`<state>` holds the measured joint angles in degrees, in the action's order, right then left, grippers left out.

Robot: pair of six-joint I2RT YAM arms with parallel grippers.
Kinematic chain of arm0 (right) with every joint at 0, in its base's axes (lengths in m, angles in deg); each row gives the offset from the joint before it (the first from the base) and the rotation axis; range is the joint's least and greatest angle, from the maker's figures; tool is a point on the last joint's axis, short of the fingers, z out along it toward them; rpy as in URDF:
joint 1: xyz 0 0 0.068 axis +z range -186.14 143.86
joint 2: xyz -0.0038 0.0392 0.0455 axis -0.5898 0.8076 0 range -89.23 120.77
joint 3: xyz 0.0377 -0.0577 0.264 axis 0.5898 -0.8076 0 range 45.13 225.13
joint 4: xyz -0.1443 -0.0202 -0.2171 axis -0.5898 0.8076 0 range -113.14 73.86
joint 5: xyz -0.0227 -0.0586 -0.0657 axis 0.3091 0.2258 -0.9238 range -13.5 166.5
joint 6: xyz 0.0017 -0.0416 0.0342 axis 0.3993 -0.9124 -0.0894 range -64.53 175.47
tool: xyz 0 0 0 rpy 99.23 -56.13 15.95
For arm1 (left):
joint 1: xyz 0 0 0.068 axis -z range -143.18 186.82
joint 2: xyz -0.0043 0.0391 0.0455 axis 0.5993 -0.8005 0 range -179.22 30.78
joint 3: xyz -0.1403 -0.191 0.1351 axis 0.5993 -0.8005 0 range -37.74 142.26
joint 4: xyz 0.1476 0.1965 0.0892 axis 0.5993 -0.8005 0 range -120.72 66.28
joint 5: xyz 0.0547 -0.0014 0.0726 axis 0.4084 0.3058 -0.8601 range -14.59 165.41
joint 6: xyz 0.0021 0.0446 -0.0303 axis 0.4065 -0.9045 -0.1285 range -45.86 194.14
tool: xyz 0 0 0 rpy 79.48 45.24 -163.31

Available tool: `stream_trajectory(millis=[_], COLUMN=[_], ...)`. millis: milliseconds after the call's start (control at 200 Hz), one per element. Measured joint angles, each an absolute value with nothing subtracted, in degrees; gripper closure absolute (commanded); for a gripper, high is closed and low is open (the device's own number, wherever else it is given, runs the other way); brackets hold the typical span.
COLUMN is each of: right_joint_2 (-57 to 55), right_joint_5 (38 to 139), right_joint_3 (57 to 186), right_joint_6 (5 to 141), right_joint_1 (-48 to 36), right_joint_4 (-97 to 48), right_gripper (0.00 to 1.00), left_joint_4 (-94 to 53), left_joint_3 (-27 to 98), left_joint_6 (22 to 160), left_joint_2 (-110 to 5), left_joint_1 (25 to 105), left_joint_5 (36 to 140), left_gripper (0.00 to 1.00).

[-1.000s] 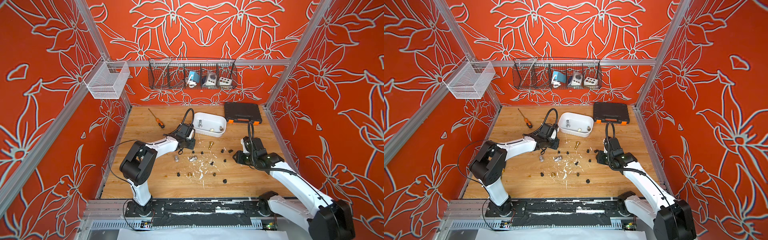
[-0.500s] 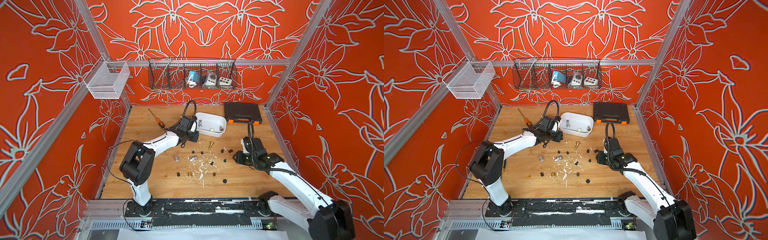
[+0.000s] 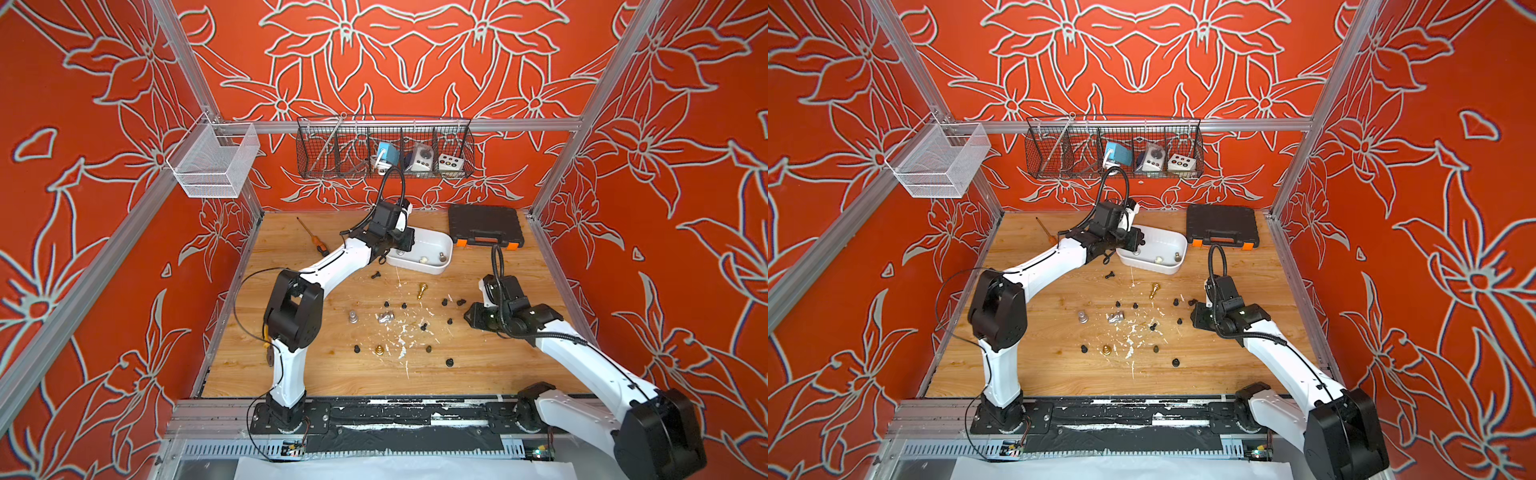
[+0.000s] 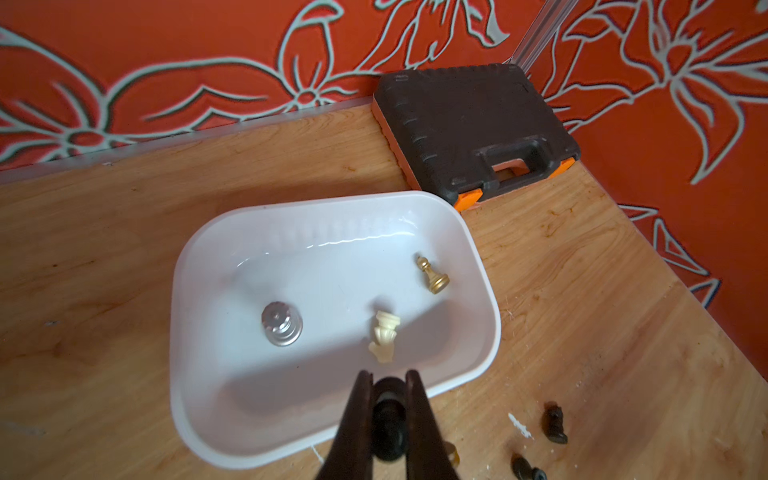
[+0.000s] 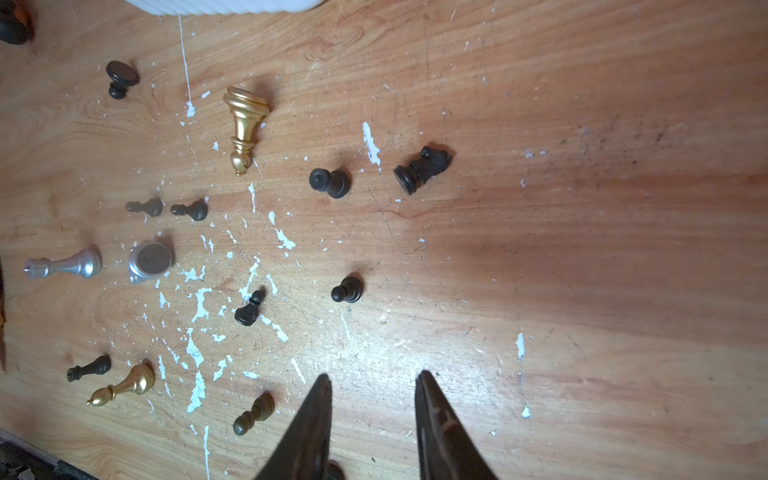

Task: Put the chess pieces into the storage box
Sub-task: Place the chess piece in the storage box.

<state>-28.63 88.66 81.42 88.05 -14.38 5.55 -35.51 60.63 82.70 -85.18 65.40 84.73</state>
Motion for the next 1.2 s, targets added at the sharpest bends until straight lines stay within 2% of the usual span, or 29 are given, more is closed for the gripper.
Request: stream_trajectory(millis=[445, 771, 921, 1121, 1201], right_joint_2=[-29.22, -31.69, -32.57, -34.03, -34.53], right_joint_5=[88.77, 88.73, 88.66, 88.55, 88.55], right_joint_3=[80.61, 80.04, 79.93, 79.89, 79.76], right_joint_6=[87.85, 87.87, 87.89, 87.89, 87.94], right_joint_1=[-14.38, -14.38, -14.38, -14.38, -14.38], right_joint_4=[6.25, 8.11, 8.79, 10.01, 10.38], right_gripper=[0.64, 0.64, 0.64, 0.64, 0.64], left_joint_4=[-38.31, -37.69, -37.43, -36.3, -35.99], left_joint_3=[79.44, 82.92, 82.92, 82.92, 82.94], left_joint_6=[82.89, 83.92, 84.47, 84.84, 84.68], left_joint_2=[-101.73, -105.92, -106.71, -107.15, -107.28], left_joint_1=[66.19, 66.19, 66.19, 66.19, 66.19], left_joint_5=[83.9, 82.37, 81.63, 81.15, 81.06], left_gripper=[0.88, 0.86, 0.81, 0.66, 0.63])
